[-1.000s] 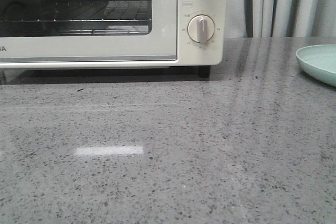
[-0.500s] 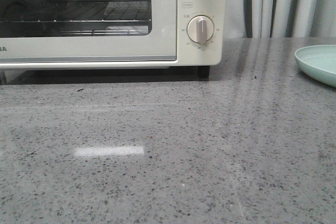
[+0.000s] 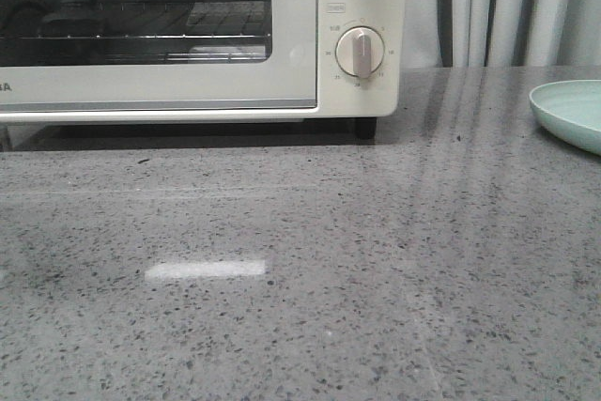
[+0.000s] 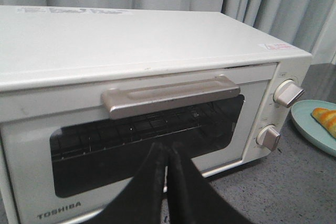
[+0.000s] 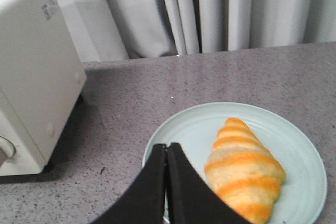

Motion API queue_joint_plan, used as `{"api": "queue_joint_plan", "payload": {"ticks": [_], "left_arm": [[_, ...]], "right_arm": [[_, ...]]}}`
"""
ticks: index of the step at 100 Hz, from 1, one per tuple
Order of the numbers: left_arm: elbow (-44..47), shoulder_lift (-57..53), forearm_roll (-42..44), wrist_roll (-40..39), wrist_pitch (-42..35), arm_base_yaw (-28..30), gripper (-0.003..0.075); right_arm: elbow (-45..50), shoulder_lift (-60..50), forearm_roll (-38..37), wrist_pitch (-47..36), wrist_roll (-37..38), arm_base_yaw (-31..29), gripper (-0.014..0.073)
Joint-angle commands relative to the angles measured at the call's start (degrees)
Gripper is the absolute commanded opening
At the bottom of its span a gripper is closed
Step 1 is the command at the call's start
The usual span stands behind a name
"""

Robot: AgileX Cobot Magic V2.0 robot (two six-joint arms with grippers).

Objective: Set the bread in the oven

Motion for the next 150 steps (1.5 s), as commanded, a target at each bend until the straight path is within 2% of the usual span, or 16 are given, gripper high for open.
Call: {"api": "queue_joint_plan", "payload": {"ticks": [1, 33, 56, 94, 125, 150], "left_arm": [[-4.3, 3.7, -1.4, 3.3, -3.0, -1.6, -0.0021], [-12.8, 17.7, -1.5, 4.9, -3.1, -5.7, -0.0021], [-16.5, 23.5, -1.6, 4.9, -3.9, -5.8, -0.0021], [-16.4, 27.2, -1.3, 4.9, -7.6, -5.8, -0.0021], [-14.8, 28.0, 1.5, 4.9, -4.2, -5.8, -0.0022], [-11.2, 26.9, 3.7, 4.9, 1.6, -5.8, -0.0022]], "right_arm": [[-2.1, 0.5, -1.9, -5.4, -0.8, 0.2, -0.0069], [-2.1, 0.5, -1.9, -5.9, -0.8, 0.2, -0.0069], [-2.1, 0.5, -1.9, -5.9, -0.8, 0.2, -0.0069], [-2.1, 0.5, -1.9, -5.9, -0.8, 0.2, -0.0069], [-2.1, 0.5, -1.9, -5.9, -0.8, 0.2, -0.0069], [-2.1, 0.5, -1.9, -6.8, -0.8, 0.2, -0.0069]]}}
